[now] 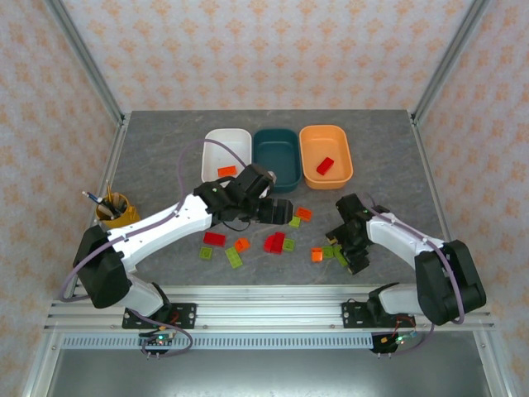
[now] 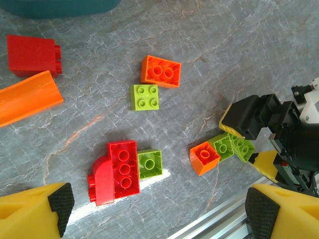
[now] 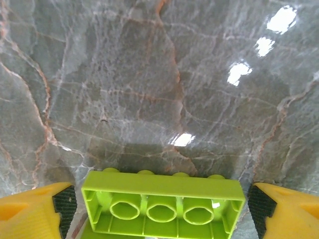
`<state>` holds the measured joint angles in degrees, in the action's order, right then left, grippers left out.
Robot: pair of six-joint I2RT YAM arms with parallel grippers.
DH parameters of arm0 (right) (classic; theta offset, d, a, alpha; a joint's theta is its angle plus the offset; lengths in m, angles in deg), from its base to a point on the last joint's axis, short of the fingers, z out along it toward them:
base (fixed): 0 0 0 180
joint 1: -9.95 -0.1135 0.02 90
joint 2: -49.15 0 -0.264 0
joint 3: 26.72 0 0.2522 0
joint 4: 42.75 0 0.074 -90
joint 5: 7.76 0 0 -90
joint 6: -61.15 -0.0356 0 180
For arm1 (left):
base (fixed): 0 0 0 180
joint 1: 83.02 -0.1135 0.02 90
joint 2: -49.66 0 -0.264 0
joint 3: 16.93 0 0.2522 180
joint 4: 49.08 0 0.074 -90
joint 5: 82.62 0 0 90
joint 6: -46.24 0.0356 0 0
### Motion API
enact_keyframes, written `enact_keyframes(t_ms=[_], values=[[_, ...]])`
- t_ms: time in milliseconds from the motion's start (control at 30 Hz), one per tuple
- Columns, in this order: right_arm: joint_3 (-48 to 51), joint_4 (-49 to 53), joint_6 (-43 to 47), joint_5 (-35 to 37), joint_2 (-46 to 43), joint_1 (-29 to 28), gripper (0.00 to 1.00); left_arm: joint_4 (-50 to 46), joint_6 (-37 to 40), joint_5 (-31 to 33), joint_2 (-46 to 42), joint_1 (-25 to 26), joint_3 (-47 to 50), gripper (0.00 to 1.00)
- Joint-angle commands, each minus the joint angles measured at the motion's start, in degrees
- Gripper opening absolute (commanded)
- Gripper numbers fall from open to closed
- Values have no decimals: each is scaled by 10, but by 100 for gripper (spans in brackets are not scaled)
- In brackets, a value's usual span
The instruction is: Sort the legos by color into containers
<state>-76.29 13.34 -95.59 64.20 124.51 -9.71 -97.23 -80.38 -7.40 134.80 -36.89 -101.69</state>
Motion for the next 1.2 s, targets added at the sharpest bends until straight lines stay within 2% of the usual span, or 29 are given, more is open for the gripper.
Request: enact_keyframes(t_ms=[0,267,500,767,900,1000,1167], values=[[16,-19,5,2,0,3,88,12,-6,5,5,3,-15,92],[22,-33,11,4,9,6,77,19,-8,6,4,4,-12,91],[20,-39,8,9,4,5,63,20,-11,9,2,8,-11,91],[-7,-10,30,36,-26,6,59,18,-18,18,1,10,-15,92],[-71,27,85,64,-55,4,57,-5,-25,37,-1,3,-49,91],[-147,52,136,100,-55,-15,56,-12,-41,36,-6,-22,-73,92],[-291,59,207,136,29,-80,55,-28,-64,30,-14,-87,-111,92]])
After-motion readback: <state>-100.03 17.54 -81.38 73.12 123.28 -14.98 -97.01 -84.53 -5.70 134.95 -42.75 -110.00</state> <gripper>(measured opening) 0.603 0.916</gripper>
